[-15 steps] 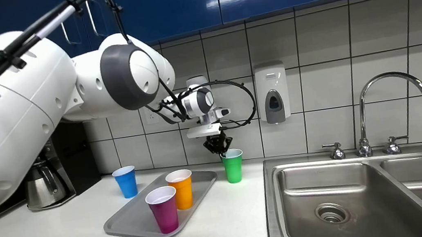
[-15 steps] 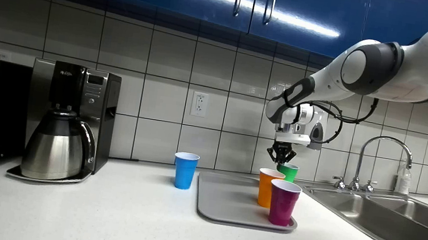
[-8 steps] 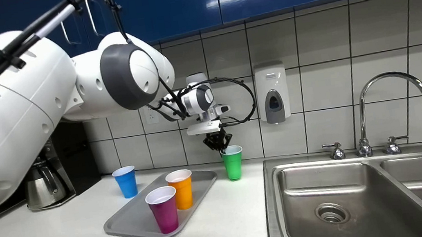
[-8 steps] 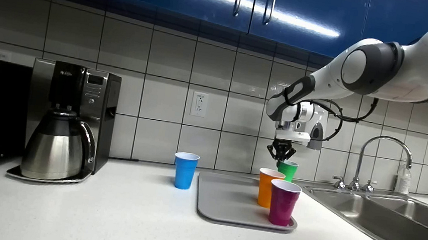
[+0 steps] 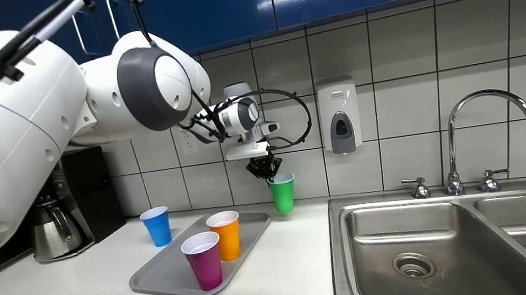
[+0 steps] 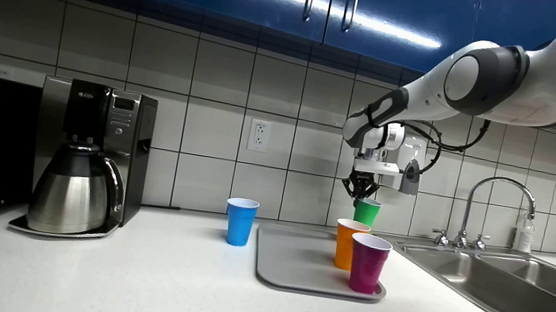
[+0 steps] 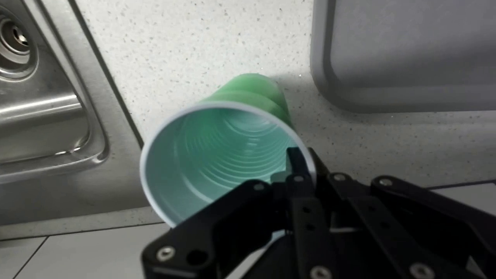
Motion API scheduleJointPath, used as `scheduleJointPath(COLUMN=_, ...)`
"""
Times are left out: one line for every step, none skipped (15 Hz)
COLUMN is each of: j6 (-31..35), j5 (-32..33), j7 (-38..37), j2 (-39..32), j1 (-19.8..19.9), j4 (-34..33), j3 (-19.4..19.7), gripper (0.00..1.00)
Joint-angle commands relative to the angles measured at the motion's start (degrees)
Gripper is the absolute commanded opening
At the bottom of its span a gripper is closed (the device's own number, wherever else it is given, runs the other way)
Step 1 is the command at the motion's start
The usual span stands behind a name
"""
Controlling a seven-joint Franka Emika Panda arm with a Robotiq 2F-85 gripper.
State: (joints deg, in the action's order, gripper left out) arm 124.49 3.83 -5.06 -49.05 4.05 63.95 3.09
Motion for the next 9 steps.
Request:
scheduleJointPath(j6=1.33, j5=-1.17, j7=2.33, j2=3.89, j1=-0.07, j4=4.26, j3=-0.9, gripper=0.01)
scheduleJointPath(j6=1.61, j5=-1.14, j7=2.54, j2=4.57, j1=-0.2, j4=5.17, j3=-1.03, gripper=0.01)
scheduleJointPath(j6=1.8, j5=-1.18, j7=2.82, j2=5.09, j1=-0.28, j4=5.93, j3=-1.2, gripper=0.01)
scheduleJointPath(j6=2.09, j5=-1.19, j7=3.02, j2=5.7, j1=-0.43, j4=6.91, j3=-1.34, gripper=0.01)
scheduleJointPath(j6=2.38, j5=-1.26, j7=3.25, j2=6.39, j1=-0.53, j4=8.07, j3=-1.6, gripper=0.01)
scheduleJointPath(j6=2.72, j5=-1.27, j7=3.51, j2=7.0, j1=-0.65, j4=9.16, j3=-1.81, gripper=0.01)
scheduleJointPath(j6=3.02, j5=-1.28, j7=3.69, j2=7.67, j1=-0.87, j4=10.39, j3=-2.0, gripper=0.01)
scheduleJointPath(j6=3.29, j5=-1.27, j7=3.88, j2=8.34, j1=-1.09, j4=11.57, j3=-2.14, gripper=0.01)
scheduleJointPath(j6=3.83, j5=-1.24, j7=4.07, j2=8.99, j1=-1.39, j4=13.04, j3=-2.37, gripper=0.01)
